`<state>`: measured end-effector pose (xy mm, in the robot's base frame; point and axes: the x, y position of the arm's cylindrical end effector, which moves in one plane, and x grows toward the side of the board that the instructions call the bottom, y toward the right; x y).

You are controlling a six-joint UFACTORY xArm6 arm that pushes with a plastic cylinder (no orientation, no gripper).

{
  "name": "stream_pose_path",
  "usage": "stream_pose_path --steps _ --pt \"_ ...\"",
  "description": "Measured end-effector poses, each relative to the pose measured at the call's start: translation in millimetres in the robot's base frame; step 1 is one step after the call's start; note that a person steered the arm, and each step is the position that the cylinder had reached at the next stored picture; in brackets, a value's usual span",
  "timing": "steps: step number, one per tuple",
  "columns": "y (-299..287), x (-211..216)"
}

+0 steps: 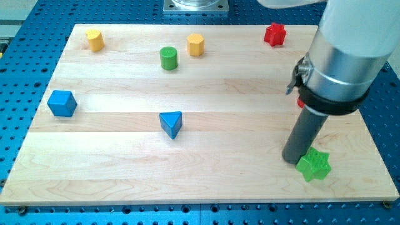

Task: Push the triangle to the bottom center of the board

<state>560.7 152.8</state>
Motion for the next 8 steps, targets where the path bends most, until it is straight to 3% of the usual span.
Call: stream_pose_path --steps 1,2,3,4,5,6,7,8 --pt "-23.6 -10.7" --pt "-156.4 -13.8" --pt "-165.8 -98.0" --pt "-203.9 -100.2" --pt "-240.7 -41.1" --pt "-209.4 -8.3" --pt "-287.3 -29.8" --pt "-290.8 -76.6"
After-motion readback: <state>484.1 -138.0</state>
